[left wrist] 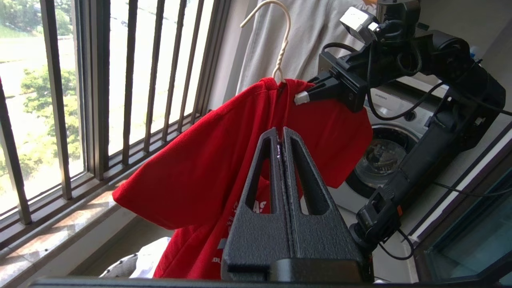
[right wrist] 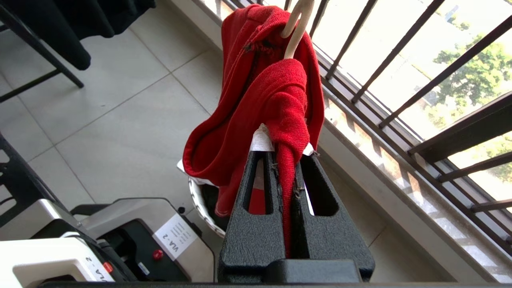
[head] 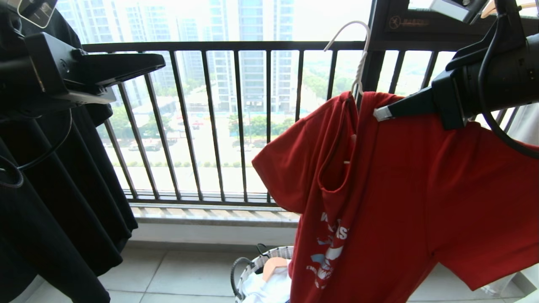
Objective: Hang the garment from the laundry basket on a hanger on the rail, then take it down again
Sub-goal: Hang the clothes rack on the clothesline
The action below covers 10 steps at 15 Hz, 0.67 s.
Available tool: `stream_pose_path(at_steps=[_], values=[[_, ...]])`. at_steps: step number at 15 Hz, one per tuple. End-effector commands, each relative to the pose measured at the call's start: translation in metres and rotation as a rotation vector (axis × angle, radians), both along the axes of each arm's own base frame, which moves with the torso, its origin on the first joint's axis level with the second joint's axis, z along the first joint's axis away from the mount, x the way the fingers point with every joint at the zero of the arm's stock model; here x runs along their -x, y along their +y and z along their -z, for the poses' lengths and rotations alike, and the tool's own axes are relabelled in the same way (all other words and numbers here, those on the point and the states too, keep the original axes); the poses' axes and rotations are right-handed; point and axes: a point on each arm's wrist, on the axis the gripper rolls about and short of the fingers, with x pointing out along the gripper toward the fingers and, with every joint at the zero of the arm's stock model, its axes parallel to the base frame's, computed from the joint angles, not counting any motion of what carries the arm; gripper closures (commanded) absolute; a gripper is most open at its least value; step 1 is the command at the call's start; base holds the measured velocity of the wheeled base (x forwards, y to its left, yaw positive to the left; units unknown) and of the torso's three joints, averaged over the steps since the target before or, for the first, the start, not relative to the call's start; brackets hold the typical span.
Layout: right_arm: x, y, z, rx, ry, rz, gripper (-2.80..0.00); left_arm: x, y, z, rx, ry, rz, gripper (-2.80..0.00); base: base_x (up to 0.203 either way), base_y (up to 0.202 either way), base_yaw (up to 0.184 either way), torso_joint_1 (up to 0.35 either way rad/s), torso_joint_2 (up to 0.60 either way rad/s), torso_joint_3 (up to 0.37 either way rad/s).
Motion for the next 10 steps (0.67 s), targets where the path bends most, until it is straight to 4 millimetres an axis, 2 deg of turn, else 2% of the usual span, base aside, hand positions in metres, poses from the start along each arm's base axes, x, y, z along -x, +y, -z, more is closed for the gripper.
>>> stream_pose_path(at_steps=[1,4,7,9,10], values=[[0.017,-0.008,-0.003,-0.002,-0.027,0.021,0.00,0.004,0.000,-0.013,-0.005,0.097,0.006,0.00,0.000,0.000,0.000,0.117,-0.34,-0.234],[0.022,-0.012,0.000,-0.027,-0.050,0.101,0.00,0.006,0.001,-0.022,-0.007,0.153,0.003,0.00,0.000,0.000,0.000,0.140,-0.43,-0.279],[0.025,-0.014,0.007,-0.024,-0.068,0.136,0.00,0.002,0.000,-0.020,0.000,0.158,-0.021,0.00,0.000,0.000,0.000,0.182,-0.47,-0.299],[0.028,-0.016,0.007,-0.034,-0.066,0.142,0.00,-0.015,-0.006,-0.005,-0.026,0.119,-0.056,0.00,0.000,0.000,0.000,0.198,-0.50,-0.310],[0.031,-0.017,0.006,-0.050,-0.065,0.148,0.00,-0.027,-0.015,0.009,-0.056,0.073,-0.103,0.00,0.000,0.000,0.000,0.193,-0.51,-0.298]])
